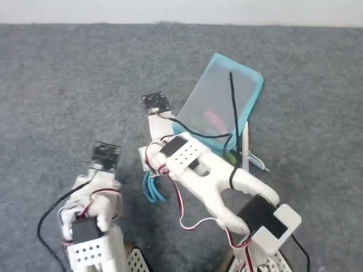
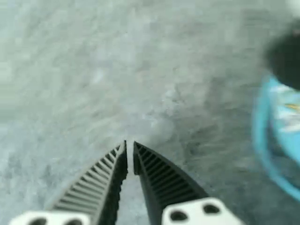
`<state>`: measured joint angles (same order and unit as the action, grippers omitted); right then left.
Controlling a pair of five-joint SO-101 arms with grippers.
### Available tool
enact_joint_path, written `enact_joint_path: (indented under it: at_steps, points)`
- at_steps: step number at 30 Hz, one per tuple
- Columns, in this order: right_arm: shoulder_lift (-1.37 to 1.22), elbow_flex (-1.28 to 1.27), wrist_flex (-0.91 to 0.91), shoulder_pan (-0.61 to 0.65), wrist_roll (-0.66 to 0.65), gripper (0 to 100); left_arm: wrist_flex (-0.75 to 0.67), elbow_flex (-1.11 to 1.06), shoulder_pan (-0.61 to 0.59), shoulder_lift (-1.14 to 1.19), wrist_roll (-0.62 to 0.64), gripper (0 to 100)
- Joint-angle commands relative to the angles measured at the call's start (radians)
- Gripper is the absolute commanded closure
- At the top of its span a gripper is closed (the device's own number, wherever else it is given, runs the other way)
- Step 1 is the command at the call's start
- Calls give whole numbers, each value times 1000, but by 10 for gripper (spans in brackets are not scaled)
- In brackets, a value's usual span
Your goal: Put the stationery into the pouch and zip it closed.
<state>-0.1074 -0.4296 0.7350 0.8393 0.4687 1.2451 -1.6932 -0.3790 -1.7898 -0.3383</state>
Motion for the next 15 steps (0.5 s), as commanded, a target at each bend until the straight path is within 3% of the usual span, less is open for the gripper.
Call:
enact_joint_path:
  at_steps: [1, 15]
  points:
    - [10, 35, -16, 5, 84, 703, 5, 5, -51, 14, -8, 980]
    - [-130, 130, -15, -18, 273, 703, 5, 5, -48, 14, -8, 980]
